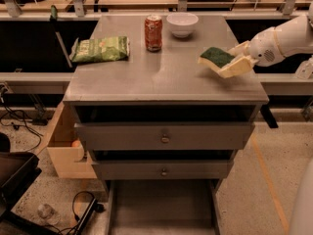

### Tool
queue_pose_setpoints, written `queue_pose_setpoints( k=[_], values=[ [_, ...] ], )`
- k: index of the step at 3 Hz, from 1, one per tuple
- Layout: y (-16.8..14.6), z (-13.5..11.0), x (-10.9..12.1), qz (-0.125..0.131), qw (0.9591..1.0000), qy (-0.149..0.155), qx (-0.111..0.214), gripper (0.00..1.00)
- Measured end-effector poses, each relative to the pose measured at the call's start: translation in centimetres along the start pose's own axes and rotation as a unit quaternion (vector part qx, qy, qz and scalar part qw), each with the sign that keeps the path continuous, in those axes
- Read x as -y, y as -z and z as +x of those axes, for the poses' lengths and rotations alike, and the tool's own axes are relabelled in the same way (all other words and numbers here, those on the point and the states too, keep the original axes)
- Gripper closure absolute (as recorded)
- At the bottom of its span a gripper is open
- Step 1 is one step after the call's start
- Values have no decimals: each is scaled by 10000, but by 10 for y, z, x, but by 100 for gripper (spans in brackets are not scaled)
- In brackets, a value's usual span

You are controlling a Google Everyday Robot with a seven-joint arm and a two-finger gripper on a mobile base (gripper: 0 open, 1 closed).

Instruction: Pick sponge from bottom drawer and place on counter

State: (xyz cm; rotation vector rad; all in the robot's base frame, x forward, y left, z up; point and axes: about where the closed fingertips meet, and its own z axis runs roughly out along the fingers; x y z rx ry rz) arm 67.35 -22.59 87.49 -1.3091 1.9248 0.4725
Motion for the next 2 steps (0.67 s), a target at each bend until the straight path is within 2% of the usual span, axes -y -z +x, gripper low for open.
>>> queue_pose_setpoints(
  k=[1, 2],
  values=[
    [-4, 0, 0, -26, 10000, 0, 1, 59],
    [-8, -1, -1, -60, 10000, 0, 3, 29]
  ],
)
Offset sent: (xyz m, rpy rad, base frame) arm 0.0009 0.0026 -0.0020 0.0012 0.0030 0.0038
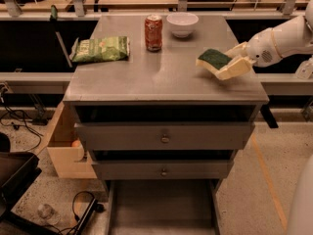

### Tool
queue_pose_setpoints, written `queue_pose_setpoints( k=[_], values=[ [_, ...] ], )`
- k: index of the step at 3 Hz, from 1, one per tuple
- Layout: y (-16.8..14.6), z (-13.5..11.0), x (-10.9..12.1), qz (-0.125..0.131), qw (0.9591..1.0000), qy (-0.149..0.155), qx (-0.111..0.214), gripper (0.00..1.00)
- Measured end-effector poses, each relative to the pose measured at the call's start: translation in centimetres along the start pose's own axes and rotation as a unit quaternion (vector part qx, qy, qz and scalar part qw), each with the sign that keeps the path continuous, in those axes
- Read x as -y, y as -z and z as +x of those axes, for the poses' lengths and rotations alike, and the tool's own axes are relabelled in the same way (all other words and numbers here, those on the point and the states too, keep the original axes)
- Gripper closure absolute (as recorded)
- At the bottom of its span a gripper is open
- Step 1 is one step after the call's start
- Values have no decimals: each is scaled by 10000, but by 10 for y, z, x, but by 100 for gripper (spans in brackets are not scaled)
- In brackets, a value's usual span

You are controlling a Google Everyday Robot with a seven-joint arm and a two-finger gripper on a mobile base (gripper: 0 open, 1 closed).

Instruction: Pick sponge from bottom drawer and place on counter

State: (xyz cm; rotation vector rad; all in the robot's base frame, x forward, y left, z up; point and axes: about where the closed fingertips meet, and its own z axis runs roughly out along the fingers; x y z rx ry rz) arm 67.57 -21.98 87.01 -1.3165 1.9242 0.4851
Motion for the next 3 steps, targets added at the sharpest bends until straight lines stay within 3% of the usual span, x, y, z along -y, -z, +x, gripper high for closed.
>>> queue_pose_setpoints(
  k=[1, 3],
  values=[
    [-3, 0, 0, -25, 10000, 0, 1, 5],
    [-6, 0, -1, -42, 10000, 0, 2, 0]
  ],
)
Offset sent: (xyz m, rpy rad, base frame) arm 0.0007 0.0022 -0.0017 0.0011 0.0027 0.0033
